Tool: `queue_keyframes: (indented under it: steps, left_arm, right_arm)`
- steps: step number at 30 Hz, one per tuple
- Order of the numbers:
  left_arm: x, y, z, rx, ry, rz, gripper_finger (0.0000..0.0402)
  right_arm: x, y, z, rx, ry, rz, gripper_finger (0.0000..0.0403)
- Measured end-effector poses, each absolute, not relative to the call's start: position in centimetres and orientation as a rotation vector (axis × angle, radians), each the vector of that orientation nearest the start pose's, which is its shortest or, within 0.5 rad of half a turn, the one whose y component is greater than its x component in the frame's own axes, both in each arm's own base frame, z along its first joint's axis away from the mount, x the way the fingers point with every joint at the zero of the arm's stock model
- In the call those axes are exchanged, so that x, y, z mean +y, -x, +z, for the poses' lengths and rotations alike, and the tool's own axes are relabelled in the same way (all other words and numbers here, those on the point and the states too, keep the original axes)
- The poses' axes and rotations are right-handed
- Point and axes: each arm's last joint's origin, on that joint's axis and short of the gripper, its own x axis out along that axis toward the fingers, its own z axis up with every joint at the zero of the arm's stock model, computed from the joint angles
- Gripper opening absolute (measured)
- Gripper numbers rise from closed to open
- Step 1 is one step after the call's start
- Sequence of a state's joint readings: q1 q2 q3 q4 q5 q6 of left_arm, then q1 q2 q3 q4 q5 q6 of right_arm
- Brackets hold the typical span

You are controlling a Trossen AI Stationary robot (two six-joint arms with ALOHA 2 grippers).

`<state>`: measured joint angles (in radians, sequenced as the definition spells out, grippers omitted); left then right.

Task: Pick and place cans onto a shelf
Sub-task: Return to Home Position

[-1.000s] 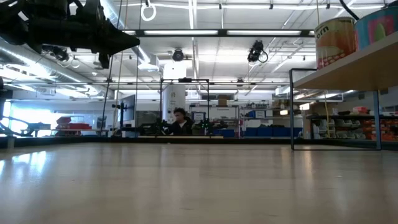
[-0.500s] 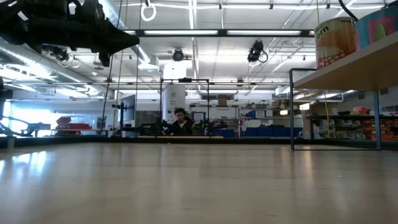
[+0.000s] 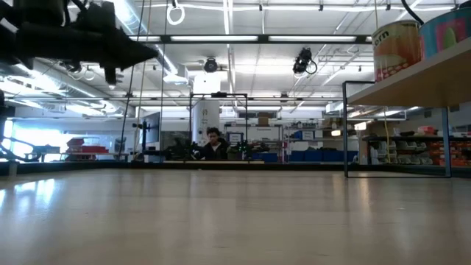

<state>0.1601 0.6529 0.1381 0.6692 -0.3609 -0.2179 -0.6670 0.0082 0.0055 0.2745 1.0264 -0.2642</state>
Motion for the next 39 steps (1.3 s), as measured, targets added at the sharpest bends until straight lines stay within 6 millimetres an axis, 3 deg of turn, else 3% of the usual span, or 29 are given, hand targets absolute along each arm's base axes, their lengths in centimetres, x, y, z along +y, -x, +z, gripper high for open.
queue_keyframes:
  steps: [6, 11, 18, 26, 32, 39]
  left_arm:
    - [-0.4, -13.9, 22.2, -0.257, 0.046, 0.282, 0.0001]
    - [-1.8, -11.5, 22.6, -0.245, -0.051, 0.096, 0.0001]
    - [-1.5, -8.4, 21.6, -0.192, 0.011, -0.012, 0.0002]
    - [-1.9, -8.4, 20.1, -0.009, 0.030, -0.165, 0.0001]
    - [-1.8, -8.3, 18.8, 0.121, 0.067, -0.146, 0.0001]
    - [-0.9, -8.6, 19.8, 0.014, -0.048, -0.132, 0.0001]
  right_arm:
    - [-6.9, -4.8, 18.7, -0.078, 0.142, -1.709, 0.0016]
    - [-6.9, -4.8, 18.7, -0.078, 0.142, -1.709, 0.0016]
    - [-6.9, -4.8, 18.7, -0.078, 0.142, -1.709, 0.0016]
    - [-6.9, -4.8, 18.7, -0.079, 0.142, -1.705, 0.0016]
    - [-6.9, -4.8, 18.7, -0.079, 0.143, -1.703, 0.0016]
    - [-6.9, -4.8, 18.7, -0.080, 0.143, -1.703, 0.0016]
